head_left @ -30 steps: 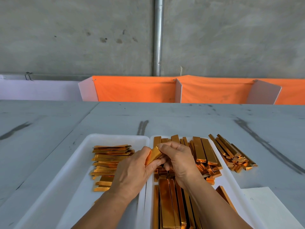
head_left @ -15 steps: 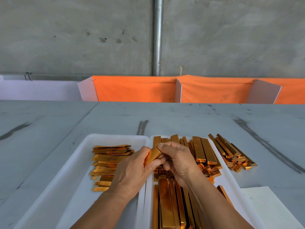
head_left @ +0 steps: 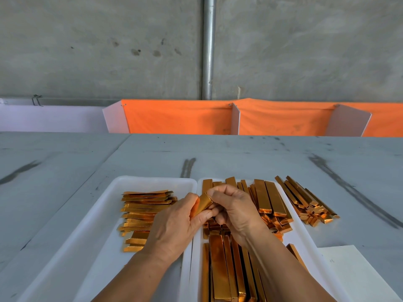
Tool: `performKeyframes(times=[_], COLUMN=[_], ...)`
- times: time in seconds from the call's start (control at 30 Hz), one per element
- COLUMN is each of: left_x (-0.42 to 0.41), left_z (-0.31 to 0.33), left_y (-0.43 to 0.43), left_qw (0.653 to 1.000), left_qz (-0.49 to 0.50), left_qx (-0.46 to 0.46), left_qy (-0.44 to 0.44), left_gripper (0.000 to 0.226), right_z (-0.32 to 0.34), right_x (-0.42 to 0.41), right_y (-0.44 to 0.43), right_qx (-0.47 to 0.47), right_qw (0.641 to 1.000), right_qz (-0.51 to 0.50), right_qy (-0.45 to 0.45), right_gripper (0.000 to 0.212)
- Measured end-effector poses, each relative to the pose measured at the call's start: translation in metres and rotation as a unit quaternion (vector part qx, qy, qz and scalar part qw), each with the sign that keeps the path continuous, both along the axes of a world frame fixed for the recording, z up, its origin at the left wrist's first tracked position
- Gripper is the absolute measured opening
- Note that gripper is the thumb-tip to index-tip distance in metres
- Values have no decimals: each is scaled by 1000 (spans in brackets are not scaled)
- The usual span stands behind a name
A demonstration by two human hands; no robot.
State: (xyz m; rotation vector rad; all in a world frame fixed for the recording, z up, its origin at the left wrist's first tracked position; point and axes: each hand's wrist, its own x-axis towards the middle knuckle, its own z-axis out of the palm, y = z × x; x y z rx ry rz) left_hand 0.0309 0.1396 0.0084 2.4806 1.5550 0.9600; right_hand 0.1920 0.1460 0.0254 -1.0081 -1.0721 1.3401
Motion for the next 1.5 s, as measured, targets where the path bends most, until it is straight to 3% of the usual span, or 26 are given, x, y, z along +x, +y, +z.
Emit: performKeyframes(times=[0.17,0.4,0.9,1.23,1.5], left_x=[-1,0,-1,0,-1], left_z=[-1,0,-3,-3,-5], left_y=[0,1,2,3,5], left_qw=[1000,1000,1000,1000,999], left_qz=[-5,7,10,25,39], left_qx=[1,-3,-9,0,-17], left_qy=[-4,-9,-25,3,6], left_gripper=[53,53,47,58,50], right_z=[0,-2,-2,-4,-4], right_x=[1,-2,-1,-3,-8], right_y=[0,-2,0,-4,-9], right_qx=[1,80,65,132,153], right_qw=[1000,992,995,979,974], right_qz=[1,-56,-34,-58,-57], right_qy=[4,-82,-63,-144,-156], right_gripper=[10,17,14,19,12])
